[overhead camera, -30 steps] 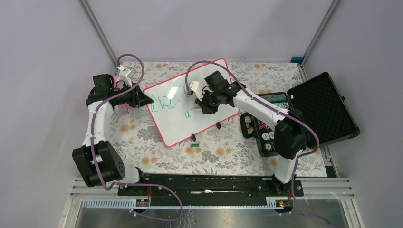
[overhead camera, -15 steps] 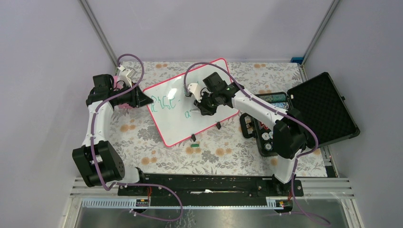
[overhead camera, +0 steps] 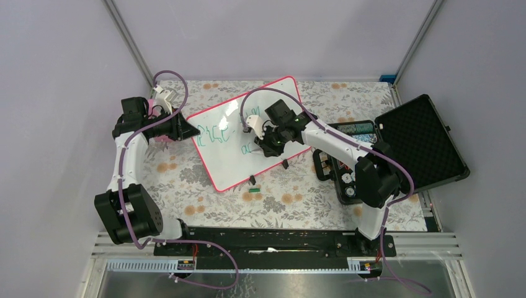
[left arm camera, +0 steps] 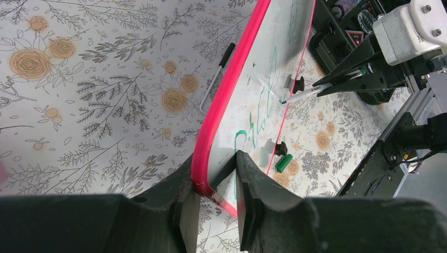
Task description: Write a sentence on the whiteboard
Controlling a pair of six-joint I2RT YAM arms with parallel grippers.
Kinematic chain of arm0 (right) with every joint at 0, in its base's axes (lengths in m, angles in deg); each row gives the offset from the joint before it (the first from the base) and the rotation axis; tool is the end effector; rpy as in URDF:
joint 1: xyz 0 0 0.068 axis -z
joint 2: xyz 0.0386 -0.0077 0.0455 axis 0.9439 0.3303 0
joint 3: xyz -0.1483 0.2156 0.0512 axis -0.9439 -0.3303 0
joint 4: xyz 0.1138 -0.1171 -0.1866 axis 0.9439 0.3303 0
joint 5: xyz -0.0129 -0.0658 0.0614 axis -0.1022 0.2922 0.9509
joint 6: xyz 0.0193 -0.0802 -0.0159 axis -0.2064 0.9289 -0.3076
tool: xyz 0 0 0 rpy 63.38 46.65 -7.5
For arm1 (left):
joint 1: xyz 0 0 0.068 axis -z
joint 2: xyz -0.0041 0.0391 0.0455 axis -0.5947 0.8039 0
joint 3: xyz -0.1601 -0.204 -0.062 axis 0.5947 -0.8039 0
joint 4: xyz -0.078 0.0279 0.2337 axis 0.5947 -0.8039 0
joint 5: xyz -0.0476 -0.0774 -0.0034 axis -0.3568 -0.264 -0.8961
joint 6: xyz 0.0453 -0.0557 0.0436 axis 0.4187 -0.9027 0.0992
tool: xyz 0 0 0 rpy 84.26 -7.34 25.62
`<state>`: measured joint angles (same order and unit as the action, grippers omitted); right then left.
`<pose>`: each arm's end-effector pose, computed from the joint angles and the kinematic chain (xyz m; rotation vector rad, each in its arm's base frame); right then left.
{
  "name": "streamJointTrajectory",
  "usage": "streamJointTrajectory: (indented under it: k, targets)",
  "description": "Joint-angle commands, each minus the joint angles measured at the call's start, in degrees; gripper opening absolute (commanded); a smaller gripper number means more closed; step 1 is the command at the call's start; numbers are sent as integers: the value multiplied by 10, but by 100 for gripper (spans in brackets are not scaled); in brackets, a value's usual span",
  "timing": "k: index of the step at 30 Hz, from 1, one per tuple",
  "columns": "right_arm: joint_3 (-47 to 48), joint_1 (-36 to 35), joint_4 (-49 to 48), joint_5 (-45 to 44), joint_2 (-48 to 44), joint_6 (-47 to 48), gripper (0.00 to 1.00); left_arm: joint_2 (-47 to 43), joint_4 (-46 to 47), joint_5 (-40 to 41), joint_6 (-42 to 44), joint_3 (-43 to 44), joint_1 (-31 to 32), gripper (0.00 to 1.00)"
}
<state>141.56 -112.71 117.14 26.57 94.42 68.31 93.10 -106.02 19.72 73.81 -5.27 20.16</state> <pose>0.2924 0.2972 0.2302 -1.5769 1.9049 0.5231 0.2875 0.0196 0.2901 0.4170 2.0766 -0.8773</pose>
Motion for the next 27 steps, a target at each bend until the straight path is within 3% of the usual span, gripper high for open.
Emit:
streamJointTrajectory:
  k: [1,27]
  targets:
    - [-2,0,-5,-26,-25,11,0,-14,13,10,32,4,5,0]
    - [65,18,8,-49,-2,12,0,-15,13,11,32,3,6,0]
